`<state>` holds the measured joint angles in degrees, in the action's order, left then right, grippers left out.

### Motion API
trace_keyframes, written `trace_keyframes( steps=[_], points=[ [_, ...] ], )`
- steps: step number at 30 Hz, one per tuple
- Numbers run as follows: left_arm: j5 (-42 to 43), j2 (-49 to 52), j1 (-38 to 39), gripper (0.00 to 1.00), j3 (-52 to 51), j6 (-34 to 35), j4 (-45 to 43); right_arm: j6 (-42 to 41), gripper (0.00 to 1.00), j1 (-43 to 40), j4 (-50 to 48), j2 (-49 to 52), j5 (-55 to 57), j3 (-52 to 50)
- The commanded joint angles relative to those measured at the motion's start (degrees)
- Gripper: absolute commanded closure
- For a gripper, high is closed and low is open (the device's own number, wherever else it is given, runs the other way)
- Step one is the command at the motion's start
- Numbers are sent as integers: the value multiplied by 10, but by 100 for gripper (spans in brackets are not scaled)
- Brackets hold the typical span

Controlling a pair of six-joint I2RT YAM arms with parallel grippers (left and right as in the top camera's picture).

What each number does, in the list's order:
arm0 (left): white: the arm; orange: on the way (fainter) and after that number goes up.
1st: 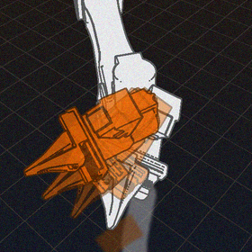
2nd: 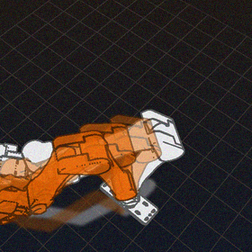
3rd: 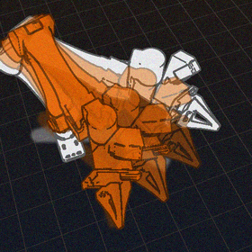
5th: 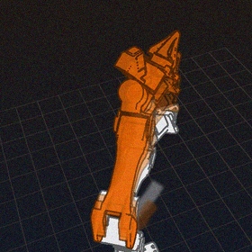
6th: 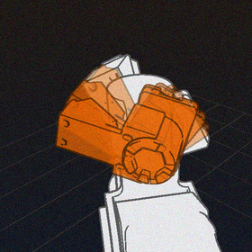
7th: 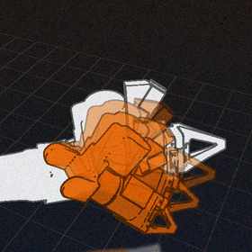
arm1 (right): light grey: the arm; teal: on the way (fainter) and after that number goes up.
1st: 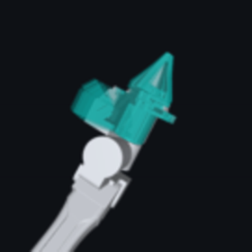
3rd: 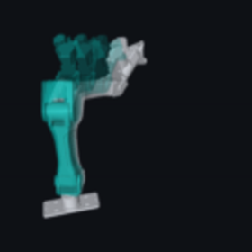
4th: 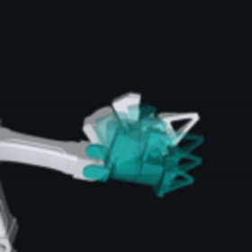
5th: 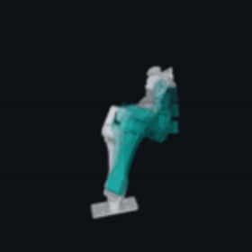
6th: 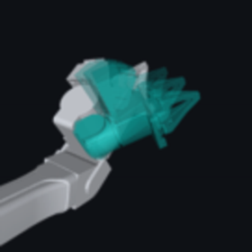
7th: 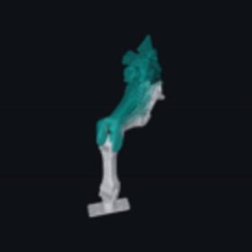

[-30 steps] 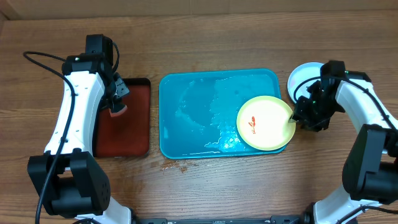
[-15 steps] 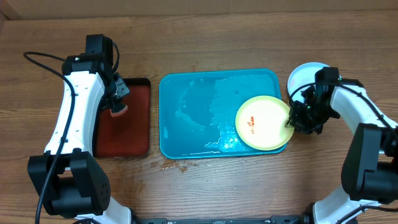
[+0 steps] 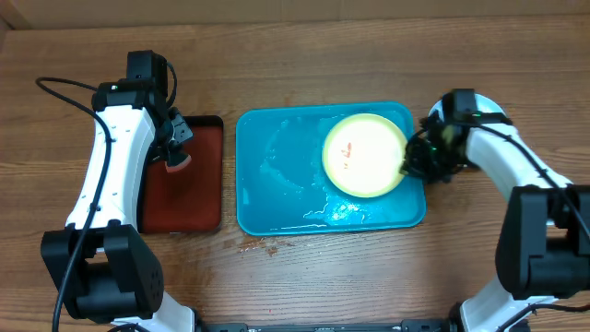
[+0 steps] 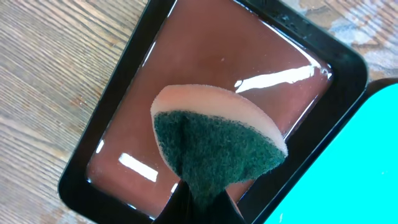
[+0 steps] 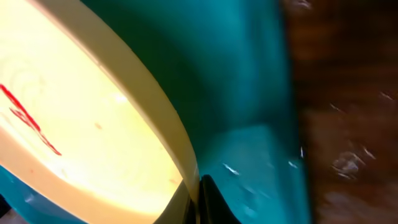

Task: Clean dirty plates on tray and stack at the side
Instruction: 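Drag the yellow plate toward the blue tray's center with the right gripper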

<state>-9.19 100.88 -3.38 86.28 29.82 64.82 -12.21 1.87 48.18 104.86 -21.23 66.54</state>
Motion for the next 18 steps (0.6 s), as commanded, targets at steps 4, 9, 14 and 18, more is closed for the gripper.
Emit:
trace_keyframes(
  steps=[4,9,14,18],
  points=[
    [58,0,0,96,4,0,-17,0,96,95,-76,0,82,18],
    [60,32,0,96,2,8,-25,-1,96,135,-108,17,107,17],
    [39,86,0,96,2,11,-28,-1,96,145,-109,20,107,17],
    [11,128,0,96,2,10,-45,-1,96,145,-106,20,107,17]
  ],
)
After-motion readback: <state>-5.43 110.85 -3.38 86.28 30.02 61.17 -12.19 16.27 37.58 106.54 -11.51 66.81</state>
